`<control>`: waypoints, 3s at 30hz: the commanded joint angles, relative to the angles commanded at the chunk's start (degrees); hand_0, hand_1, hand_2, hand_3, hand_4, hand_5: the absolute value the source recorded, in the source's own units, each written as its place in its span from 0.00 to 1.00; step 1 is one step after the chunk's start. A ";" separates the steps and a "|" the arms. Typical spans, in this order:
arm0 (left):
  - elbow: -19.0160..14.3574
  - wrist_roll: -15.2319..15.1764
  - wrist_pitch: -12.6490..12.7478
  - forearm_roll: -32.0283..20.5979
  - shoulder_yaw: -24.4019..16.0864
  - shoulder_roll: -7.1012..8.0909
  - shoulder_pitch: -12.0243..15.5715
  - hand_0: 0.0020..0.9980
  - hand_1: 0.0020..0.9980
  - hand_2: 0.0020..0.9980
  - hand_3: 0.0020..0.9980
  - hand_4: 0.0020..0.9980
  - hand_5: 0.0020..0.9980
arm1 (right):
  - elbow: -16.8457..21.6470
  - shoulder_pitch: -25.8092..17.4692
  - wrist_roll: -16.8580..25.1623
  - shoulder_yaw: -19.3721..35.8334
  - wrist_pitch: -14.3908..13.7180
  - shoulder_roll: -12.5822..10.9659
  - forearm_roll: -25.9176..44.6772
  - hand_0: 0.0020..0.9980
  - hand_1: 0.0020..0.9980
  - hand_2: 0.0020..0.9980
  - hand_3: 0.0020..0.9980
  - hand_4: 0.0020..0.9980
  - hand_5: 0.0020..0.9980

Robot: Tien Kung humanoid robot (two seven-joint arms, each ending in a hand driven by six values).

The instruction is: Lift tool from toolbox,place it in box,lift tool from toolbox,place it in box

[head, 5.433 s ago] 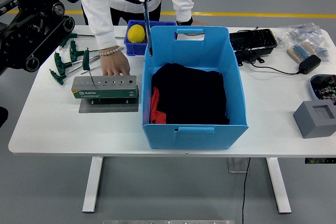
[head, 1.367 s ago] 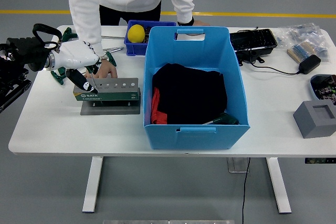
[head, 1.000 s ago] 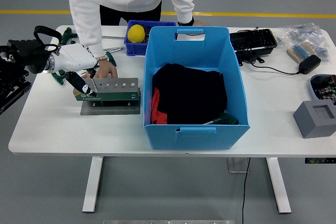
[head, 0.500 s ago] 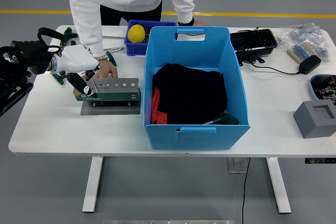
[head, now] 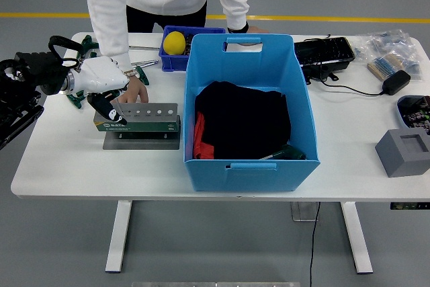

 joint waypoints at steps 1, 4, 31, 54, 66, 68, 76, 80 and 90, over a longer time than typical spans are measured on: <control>0.08 -0.26 0.41 -0.18 -0.01 0.01 -0.08 0.68 0.24 0.19 0.16 0.95 0.83 | 0.00 0.01 0.01 -0.03 -0.01 0.01 0.07 0.67 0.65 0.74 0.62 0.85 0.72; 0.26 -0.79 1.70 -0.53 -0.12 0.04 -0.23 0.46 0.15 0.12 0.11 0.96 0.83 | 0.00 0.04 0.10 -0.26 0.03 -0.01 0.37 0.67 0.65 0.74 0.62 0.85 0.72; -3.25 -5.07 14.32 -2.95 -7.64 0.84 0.12 0.19 0.00 0.03 0.03 0.81 0.36 | -0.07 0.00 0.13 -0.29 -0.07 -0.06 0.54 0.67 0.65 0.74 0.62 0.84 0.72; -22.00 -4.00 6.18 -10.34 -17.91 1.62 0.73 0.16 0.00 0.02 0.03 0.73 0.33 | -0.07 -0.16 0.18 -0.14 -0.11 -0.13 0.38 0.67 0.65 0.74 0.62 0.84 0.71; -22.42 -4.14 -1.22 -14.72 -18.06 -7.56 3.23 0.19 0.04 0.09 0.13 0.71 0.34 | 0.08 -0.60 -0.19 0.52 -0.33 0.12 -0.65 0.67 0.65 0.74 0.62 0.84 0.71; -21.58 -3.88 -4.46 -14.99 -16.93 -8.83 3.18 0.19 0.04 0.09 0.13 0.71 0.34 | 0.11 -0.58 -0.28 0.63 -0.35 0.11 -0.90 0.67 0.65 0.74 0.62 0.84 0.71; -17.32 -2.53 -13.04 -14.04 -12.54 -12.89 2.61 0.44 0.56 0.62 0.57 0.91 0.57 | 0.19 -0.29 -0.17 0.29 -0.33 -0.06 -0.79 0.67 0.65 0.74 0.62 0.84 0.71; -15.54 -6.06 -14.84 -12.48 -11.57 -13.53 2.16 0.44 0.56 0.62 0.57 0.91 0.57 | 0.20 0.01 0.13 -0.34 -0.25 -0.21 0.09 0.67 0.65 0.74 0.62 0.84 0.71; -12.65 -8.43 -16.41 -8.68 -11.70 -13.75 1.78 0.82 0.84 0.90 0.65 0.99 0.55 | 0.29 0.40 0.71 -1.45 -0.40 -0.27 1.85 0.67 0.65 0.74 0.62 0.85 0.71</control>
